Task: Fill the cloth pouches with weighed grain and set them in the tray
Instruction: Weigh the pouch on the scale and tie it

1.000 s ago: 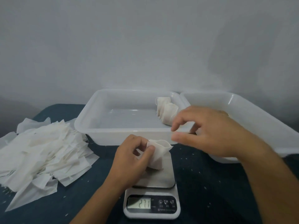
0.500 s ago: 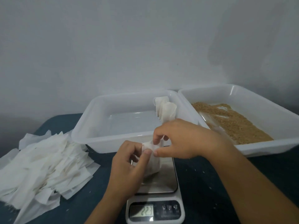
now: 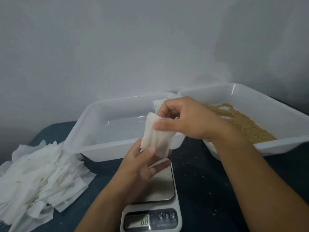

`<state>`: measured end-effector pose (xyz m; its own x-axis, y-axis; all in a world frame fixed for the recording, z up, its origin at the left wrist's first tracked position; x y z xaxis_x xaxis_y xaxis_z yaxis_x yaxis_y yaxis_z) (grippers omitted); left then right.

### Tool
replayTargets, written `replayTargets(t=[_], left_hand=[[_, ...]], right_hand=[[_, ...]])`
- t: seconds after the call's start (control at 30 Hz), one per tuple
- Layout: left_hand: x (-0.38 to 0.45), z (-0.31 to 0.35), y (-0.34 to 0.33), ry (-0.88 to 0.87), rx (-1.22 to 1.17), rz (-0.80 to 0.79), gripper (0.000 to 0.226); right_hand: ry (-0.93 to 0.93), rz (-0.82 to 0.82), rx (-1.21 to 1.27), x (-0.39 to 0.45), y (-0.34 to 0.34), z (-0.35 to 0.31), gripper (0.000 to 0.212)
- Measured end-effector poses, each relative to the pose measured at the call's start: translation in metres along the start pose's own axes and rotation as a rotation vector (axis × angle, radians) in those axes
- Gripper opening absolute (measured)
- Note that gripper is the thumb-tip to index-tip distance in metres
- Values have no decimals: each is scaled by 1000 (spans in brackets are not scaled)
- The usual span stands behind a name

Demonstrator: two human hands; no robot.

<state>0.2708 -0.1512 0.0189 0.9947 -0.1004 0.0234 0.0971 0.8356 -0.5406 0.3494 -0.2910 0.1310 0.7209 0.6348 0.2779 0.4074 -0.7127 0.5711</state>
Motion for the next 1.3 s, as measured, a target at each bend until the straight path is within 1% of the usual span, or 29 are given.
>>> replayTargets(t=[0.07, 0.13, 0.2, 0.23, 0.37, 0.47, 0.57, 0.67, 0.83, 1.03, 1.17, 1.3], left_hand=[[13, 4, -13, 15, -46, 37, 57], [29, 10, -26, 30, -45, 77, 42], [49, 18, -38, 22, -18, 70, 25], [58, 22, -44, 15, 3, 67, 24], [91, 36, -58, -16, 163, 90, 25], [107, 42, -70, -66, 333, 105, 28], [118, 44, -80, -93, 424, 117, 24], [124, 43, -87, -102, 450, 115, 23], [128, 38, -90, -90, 456, 119, 25], [125, 32, -87, -69, 418, 153, 26], [125, 37, -90, -130, 476, 153, 23], [126, 40, -96, -164, 538, 148, 24]], right_hand=[[-28, 95, 60, -2, 14, 4, 14], [-63, 200, 114, -4, 31, 12, 13], [-106, 284, 144, -7, 50, 23, 15], [-138, 306, 142, -8, 58, 30, 17], [-278, 338, 146, -13, 79, 59, 16], [-326, 388, 188, -15, 87, 77, 14], [-362, 411, 215, -18, 92, 90, 14], [-357, 438, 263, -20, 96, 96, 13], [-363, 465, 251, -23, 102, 98, 12], [-326, 483, 219, -22, 102, 95, 19], [-337, 470, 154, -25, 102, 99, 16], [-370, 468, 188, -26, 104, 103, 14]])
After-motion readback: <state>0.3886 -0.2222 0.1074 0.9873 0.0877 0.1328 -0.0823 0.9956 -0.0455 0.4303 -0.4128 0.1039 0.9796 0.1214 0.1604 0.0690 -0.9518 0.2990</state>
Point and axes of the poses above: each hand's wrist, its own x-axis towards the middle knuckle, its own y-axis out of the back of the hand, z = x × y, the point moved 5 cm from there along x, towards the middle knuckle, and after that the axes turned 5 degrees about -x, right-handed, at the moved point
